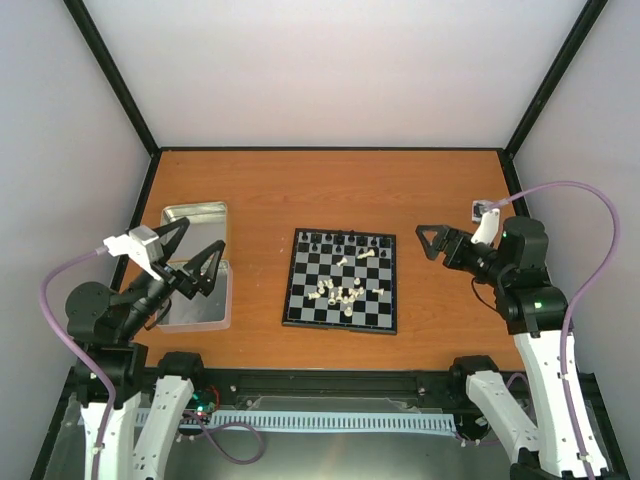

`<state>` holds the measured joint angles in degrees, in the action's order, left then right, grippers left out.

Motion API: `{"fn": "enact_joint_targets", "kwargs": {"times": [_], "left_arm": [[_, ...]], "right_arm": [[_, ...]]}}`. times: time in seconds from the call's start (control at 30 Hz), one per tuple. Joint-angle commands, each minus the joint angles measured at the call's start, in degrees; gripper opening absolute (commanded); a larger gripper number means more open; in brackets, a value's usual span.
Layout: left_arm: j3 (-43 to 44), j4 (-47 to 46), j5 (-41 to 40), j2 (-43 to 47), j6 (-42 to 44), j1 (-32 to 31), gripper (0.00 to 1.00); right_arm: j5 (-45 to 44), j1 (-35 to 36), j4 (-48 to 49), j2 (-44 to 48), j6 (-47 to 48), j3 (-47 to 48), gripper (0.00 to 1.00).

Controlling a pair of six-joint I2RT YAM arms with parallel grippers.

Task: Set up the chess pieces on the board
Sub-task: Move the chess piece to the chessboard.

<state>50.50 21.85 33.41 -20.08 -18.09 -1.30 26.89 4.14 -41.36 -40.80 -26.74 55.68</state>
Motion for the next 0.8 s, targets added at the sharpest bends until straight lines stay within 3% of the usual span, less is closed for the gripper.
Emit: {"fn": "enact_joint_targets", "kwargs": {"times": [0.0,0.2,0.33,0.53,0.63,0.77], "left_arm": [[-0.26,-2.51,0.23,-0.33,-0.39,0.72,1.00],[-3.56,-7.39,1.69,-0.82,-3.78,0.72,1.00],[-9.85,-17.80,6.24,0.32,-6.02,0.77,1.00],[-17.72,-32.81,12.77,-5.88,-12.95,0.65,1.00],[-19.65,-35.79,14.45,-11.56,-13.84,-0.09,1.00],[-21.32,-35.19,13.13,-14.96,-10.94,-2.87,1.00]], "right_arm": [[3.41,-0.60,3.25,1.13,1.32,-2.72,0.97],[9.23,-0.63,4.91,-0.60,-0.29,-6.16,0.93],[9.11,0.52,5.81,-2.82,-1.31,-8.25,0.88],[-1.39,8.91,6.25,-5.57,-2.19,-11.03,0.84],[-10.05,16.79,6.32,-8.33,-3.28,-12.23,0.82],[-15.83,21.60,5.75,-11.84,-5.09,-13.23,0.71]]}}
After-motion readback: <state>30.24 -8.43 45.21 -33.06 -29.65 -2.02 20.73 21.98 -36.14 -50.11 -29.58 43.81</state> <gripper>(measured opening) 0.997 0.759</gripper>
